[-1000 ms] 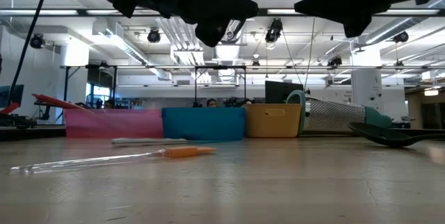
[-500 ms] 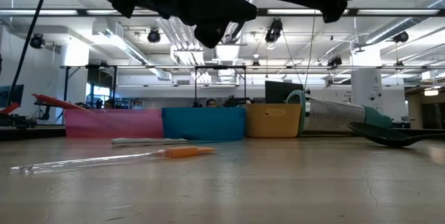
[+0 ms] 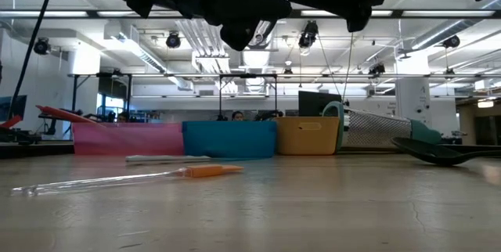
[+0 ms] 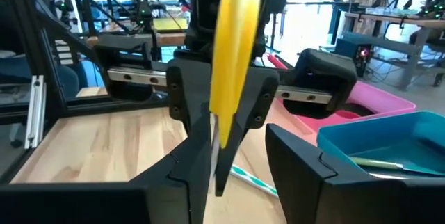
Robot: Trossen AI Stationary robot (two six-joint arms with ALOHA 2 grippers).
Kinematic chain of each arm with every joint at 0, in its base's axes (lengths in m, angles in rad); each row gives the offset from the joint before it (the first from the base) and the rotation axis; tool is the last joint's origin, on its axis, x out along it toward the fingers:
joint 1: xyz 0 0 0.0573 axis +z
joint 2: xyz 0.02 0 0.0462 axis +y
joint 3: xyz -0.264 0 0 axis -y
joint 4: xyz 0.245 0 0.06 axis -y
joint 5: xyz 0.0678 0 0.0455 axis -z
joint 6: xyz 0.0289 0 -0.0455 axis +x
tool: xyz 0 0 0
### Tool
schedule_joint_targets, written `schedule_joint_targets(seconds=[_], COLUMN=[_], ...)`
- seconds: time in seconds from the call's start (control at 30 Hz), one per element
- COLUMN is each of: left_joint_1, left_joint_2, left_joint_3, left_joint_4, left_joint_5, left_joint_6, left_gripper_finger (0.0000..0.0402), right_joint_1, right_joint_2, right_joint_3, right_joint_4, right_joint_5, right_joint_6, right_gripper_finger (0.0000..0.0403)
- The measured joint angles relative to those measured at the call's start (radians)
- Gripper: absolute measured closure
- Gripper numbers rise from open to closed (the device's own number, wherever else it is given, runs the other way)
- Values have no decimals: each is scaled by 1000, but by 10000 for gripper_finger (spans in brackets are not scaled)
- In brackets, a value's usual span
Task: Pick & Place Kitchen Items
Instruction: Put the yellow spatula into the yellow bin
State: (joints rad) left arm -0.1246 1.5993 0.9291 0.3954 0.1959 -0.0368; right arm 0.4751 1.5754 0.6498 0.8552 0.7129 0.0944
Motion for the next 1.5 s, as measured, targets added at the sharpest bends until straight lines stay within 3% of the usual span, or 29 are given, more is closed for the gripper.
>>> schedule_joint_targets(seconds=[0.17, 0.33, 0.5, 0.8, 0.97, 1.2, 1.33, 1.5], left_joint_1=[-1, -1, -1, -1, -27, -145, -190, -210], left_joint_2=[0, 0, -1, -105, -217, -351, -413, -466], left_joint_3=[0, 0, 2, 2, -4, -83, -118, -149], left_joint_4=[0, 0, 5, -127, -354, -412, -414, -408], left_joint_5=[0, -4, 0, -37, -243, -780, -844, -853], left_joint_6=[0, 1, -32, -23, -56, -73, -88, -91], left_gripper_finger=[385, 385, 363, 293, 282, 281, 280, 280], right_joint_1=[-7, -13, -13, -16, -62, -205, -372, -590], right_joint_2=[33, 66, 49, -106, -181, -207, -188, -131], right_joint_3=[0, 0, 16, 93, 179, 317, 405, 522], right_joint_4=[60, 128, 101, -242, -546, -939, -1090, -1222], right_joint_5=[-19, -43, -52, 0, 39, 95, 39, -241], right_joint_6=[-19, -91, -153, -199, -168, -99, -64, -19], right_gripper_finger=[310, 380, 391, 393, 394, 394, 394, 394])
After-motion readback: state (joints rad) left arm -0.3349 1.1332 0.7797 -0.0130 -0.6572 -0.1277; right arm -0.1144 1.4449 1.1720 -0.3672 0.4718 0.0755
